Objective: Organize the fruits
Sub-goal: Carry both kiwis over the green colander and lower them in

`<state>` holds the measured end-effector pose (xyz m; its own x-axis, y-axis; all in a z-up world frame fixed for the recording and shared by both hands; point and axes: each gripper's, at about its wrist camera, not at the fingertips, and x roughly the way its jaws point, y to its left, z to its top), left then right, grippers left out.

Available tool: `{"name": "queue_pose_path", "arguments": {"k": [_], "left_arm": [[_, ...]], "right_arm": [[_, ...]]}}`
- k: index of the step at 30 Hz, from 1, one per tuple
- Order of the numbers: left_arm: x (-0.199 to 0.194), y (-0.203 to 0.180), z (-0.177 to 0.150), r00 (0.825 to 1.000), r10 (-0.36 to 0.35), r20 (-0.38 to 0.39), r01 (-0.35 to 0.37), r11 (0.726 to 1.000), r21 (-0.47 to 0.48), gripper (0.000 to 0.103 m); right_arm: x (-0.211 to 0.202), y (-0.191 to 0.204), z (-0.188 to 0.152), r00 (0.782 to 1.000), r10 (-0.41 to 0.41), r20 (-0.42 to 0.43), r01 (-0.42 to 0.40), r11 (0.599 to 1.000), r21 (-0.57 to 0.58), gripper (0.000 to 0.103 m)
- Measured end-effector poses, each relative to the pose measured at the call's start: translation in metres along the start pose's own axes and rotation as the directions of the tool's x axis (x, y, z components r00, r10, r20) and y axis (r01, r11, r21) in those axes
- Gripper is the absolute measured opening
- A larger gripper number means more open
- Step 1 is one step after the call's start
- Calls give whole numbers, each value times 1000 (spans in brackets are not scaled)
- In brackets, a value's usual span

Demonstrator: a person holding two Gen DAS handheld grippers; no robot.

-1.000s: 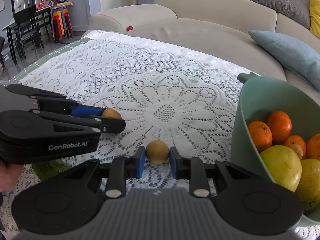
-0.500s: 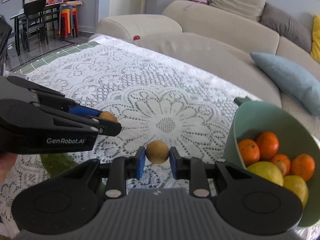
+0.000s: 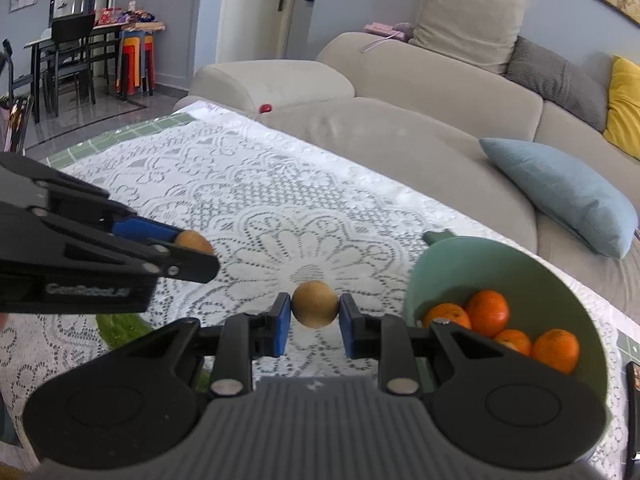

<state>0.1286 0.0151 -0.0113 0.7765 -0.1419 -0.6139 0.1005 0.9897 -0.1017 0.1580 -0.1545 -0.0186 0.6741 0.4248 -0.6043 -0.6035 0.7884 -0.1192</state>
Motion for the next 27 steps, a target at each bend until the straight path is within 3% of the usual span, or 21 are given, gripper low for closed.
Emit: {"name": "queue_pose_path", "arguments": {"k": [14, 27], "left_arm": [[-7, -47, 31, 993, -104, 54, 103, 994, 22, 29], [29, -96, 51, 980, -198, 9, 197, 978, 63, 29]], "right_arm": [[-40, -63, 1, 991, -115, 74, 104, 984, 145, 22], [-43, -107, -15, 978, -209, 21, 201, 961, 190, 22]]}}
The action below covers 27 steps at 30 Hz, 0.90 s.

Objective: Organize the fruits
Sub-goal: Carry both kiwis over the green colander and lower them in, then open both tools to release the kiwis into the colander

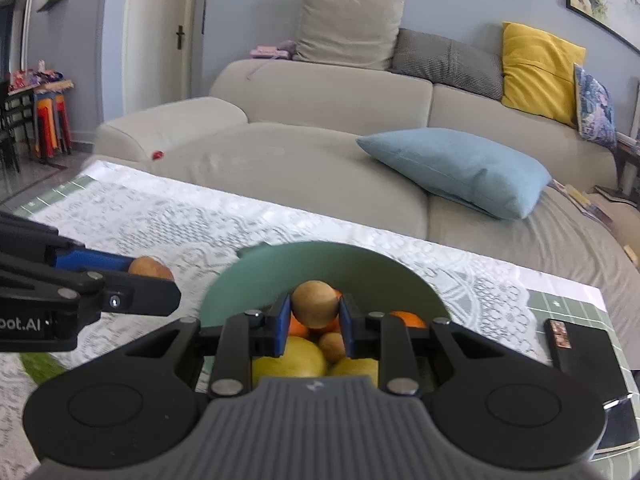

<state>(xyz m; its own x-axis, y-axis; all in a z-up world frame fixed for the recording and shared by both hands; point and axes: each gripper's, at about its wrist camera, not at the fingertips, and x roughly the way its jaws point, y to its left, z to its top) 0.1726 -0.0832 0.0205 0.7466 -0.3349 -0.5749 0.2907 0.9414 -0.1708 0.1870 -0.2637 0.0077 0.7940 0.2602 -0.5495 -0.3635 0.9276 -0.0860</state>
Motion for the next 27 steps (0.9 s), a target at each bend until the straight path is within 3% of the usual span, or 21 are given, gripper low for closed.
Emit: {"name": "queue_pose_path", "arguments": {"k": [12, 27], "left_arm": [[55, -10, -4, 995, -15, -94, 17, 1000, 15, 29], [90, 3, 5, 990, -46, -131, 44, 999, -13, 29]], "right_arm": [[30, -21, -10, 997, -51, -50, 51, 999, -2, 22], [61, -31, -13, 996, -51, -79, 53, 998, 26, 22]]}}
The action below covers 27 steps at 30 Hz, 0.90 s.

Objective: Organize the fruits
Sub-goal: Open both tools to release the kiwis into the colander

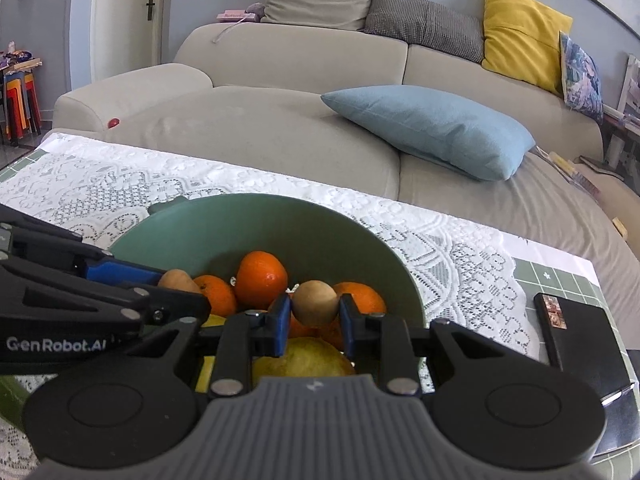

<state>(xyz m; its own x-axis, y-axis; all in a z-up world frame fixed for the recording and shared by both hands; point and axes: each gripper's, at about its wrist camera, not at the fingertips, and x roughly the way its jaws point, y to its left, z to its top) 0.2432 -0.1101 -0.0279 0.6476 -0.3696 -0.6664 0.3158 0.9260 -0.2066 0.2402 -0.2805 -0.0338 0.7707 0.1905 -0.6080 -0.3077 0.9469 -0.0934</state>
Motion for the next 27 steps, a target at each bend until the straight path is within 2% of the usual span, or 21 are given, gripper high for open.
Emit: {"name": "queue_pose_path", "arguments": {"k": [7, 15, 22, 24, 27], "left_arm": [[7, 7, 5, 1000, -9, -23, 9, 1000, -17, 29], [10, 15, 11, 1000, -2, -8, 2, 997, -72, 29], [0, 18, 13, 1000, 9, 13, -8, 996, -93, 35], [-4, 17, 13, 1000, 20, 20, -18, 996, -92, 37], [-12, 15, 14, 997, 73, 20, -70, 993, -92, 40]], "right_arm": [[2, -2, 0, 1000, 9, 13, -9, 1000, 11, 22], [1, -3, 2, 1000, 17, 23, -18, 999, 27, 22], [4, 2, 3, 999, 37, 23, -37, 999, 11, 22], [4, 4, 4, 999, 49, 24, -49, 999, 13, 22], [5, 7, 5, 997, 69, 23, -70, 997, 15, 22]]}}
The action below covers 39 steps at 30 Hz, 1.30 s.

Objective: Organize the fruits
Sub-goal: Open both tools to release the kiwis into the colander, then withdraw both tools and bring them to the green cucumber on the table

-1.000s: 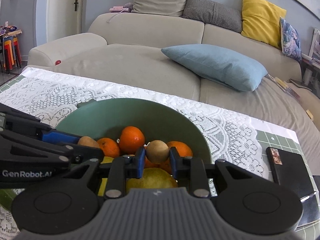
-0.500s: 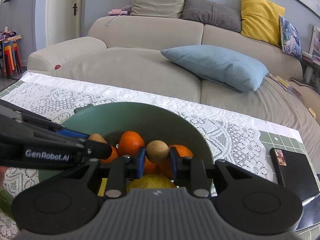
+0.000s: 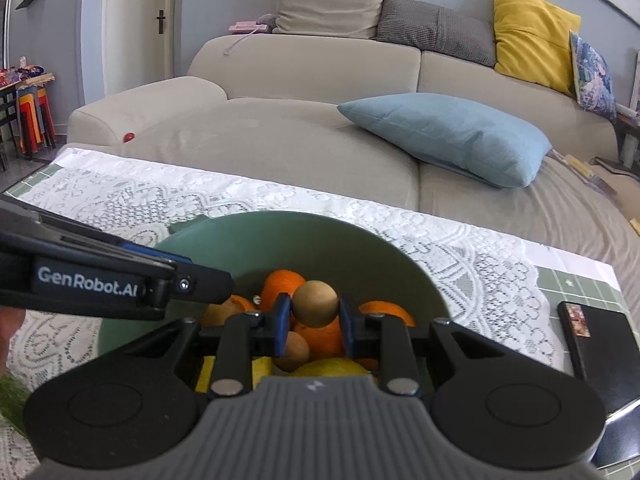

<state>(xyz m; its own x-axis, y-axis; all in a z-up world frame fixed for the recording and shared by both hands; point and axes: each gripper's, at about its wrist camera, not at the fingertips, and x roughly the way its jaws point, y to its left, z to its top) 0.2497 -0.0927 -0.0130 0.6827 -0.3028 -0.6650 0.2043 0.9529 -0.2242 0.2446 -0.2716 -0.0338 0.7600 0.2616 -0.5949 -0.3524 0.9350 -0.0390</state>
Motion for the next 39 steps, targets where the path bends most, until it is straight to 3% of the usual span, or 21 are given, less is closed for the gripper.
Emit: {"name": "queue_pose_path", "arguments": {"k": [7, 18, 23, 29, 34, 39], "left_arm": [[-17, -5, -2, 997, 72, 18, -73, 995, 62, 45], [-33, -5, -5, 996, 86, 21, -87, 994, 64, 46], [-50, -12, -3, 994, 97, 41, -101, 990, 95, 51], [-79, -19, -7, 992, 95, 86, -106, 986, 128, 56], [-104, -16, -13, 991, 84, 103, -95, 990, 108, 60], [-126, -7, -22, 991, 74, 114, -82, 994, 71, 61]], "right_arm": [[10, 6, 0, 999, 33, -31, -32, 999, 15, 22], [15, 12, -1, 997, 50, -55, -49, 999, 22, 23], [3, 13, 1, 999, 35, -24, -35, 999, 17, 38], [-26, 23, 7, 999, 14, 29, -15, 999, 29, 47], [-52, 35, 9, 996, 63, 65, -67, 996, 53, 58], [-66, 46, 7, 985, 164, 53, -169, 981, 94, 63]]}}
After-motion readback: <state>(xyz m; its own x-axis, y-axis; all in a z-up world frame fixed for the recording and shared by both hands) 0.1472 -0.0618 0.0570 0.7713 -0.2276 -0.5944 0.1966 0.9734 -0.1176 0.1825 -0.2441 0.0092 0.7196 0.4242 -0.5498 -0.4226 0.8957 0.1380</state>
